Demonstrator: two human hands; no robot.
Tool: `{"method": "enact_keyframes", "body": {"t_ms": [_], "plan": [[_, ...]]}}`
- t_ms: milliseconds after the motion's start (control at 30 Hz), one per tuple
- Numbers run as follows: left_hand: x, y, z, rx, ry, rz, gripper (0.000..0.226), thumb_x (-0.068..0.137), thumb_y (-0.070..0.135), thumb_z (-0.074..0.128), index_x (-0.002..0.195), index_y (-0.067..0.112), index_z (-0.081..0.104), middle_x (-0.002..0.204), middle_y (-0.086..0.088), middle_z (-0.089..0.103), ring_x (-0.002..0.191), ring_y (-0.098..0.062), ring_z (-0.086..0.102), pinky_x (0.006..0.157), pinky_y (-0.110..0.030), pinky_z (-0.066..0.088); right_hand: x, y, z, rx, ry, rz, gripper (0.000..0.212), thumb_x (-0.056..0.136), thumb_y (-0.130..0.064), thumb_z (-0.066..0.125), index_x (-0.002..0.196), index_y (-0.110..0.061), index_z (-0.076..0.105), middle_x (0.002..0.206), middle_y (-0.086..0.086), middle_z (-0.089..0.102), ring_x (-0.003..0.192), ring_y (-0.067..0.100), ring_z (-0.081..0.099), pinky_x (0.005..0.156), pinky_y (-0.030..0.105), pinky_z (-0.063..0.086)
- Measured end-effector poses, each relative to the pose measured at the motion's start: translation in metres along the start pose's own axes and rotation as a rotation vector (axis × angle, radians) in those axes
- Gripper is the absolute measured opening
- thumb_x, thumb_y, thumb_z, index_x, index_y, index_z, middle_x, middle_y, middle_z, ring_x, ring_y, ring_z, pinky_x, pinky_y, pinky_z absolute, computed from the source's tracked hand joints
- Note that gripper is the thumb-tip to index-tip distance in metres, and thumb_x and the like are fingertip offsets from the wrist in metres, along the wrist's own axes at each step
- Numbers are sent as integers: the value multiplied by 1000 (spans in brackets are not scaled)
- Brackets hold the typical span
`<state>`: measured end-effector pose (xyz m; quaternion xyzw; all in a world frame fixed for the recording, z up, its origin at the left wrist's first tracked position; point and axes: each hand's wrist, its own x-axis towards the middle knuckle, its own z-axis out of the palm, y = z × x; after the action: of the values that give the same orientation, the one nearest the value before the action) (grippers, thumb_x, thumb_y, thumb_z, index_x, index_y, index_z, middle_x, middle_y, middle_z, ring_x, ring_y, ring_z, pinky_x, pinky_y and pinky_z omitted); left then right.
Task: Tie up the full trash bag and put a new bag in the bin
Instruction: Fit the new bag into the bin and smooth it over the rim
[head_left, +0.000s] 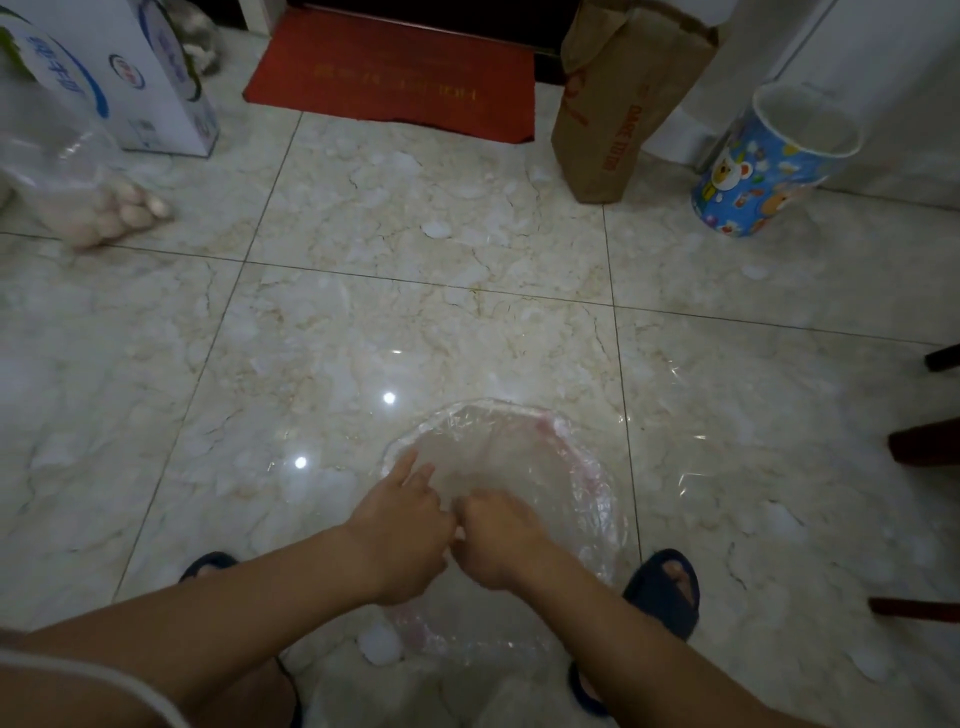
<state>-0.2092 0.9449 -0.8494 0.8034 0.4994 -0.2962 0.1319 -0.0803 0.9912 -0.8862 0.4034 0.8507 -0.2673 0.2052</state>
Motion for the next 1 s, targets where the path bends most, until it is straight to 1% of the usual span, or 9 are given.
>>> {"method": "enact_keyframes", "body": {"t_ms": [67,100,200,300,467,533,733,933,1000], "plan": [[-3,-1,-2,-10,0,-5,55,97,41,45,146,17,36,153,-19,35,149,-38,5,115,-58,-13,18,0,22,-179,-250,18,62,91,-37,60,146,-22,37,155,14,29,142,37,29,113,55,25],[-4,-2,-1,10,-11,-6,56,97,42,44,147,17,36,154,-19,33,149,-39,4,114,-60,-14,28,3,33,-218,-325,22,76,89,-40,63,153,-27,24,163,12,10,147,39,13,114,63,16],[-8,-6,6,14,-61,-26,62,98,51,35,148,13,32,156,-22,27,148,-41,1,112,-65,-12,54,14,55,-241,-405,60,97,83,-50,68,155,-33,5,163,12,-14,148,42,-6,107,77,9],[-9,-9,11,-8,-82,-15,64,99,53,31,146,11,35,156,-22,27,148,-40,2,111,-66,-9,72,23,64,-196,-406,99,105,80,-56,69,156,-27,2,164,13,-7,149,41,1,106,75,15],[-4,-9,16,-28,-70,6,64,98,55,30,141,9,41,153,-24,30,147,-42,4,107,-69,-13,87,39,71,-126,-309,87,111,74,-54,74,152,-8,9,156,15,23,136,38,31,106,59,30],[-3,-7,16,-27,-59,6,69,96,60,27,141,11,42,153,-24,31,147,-42,5,102,-72,-18,91,45,75,-159,-321,85,113,73,-53,75,153,-9,8,158,15,20,139,38,28,109,57,27],[-2,-8,21,29,-95,26,74,94,64,21,137,10,46,148,-23,40,147,-41,3,93,-70,-31,90,47,80,-316,-400,11,103,87,-54,61,156,-12,-3,164,17,-7,149,39,-7,118,53,-2],[-4,-9,16,24,-110,23,69,97,59,21,141,10,41,148,-22,39,148,-39,2,104,-71,-19,90,31,67,-332,-431,25,84,95,-50,49,157,-14,4,164,14,0,149,42,-1,116,59,6],[-6,-9,14,23,-100,10,69,97,59,21,142,11,41,149,-21,38,148,-38,3,106,-70,-19,81,24,50,-339,-448,9,72,98,-43,46,155,-10,17,163,16,13,148,39,12,116,56,13]]}}
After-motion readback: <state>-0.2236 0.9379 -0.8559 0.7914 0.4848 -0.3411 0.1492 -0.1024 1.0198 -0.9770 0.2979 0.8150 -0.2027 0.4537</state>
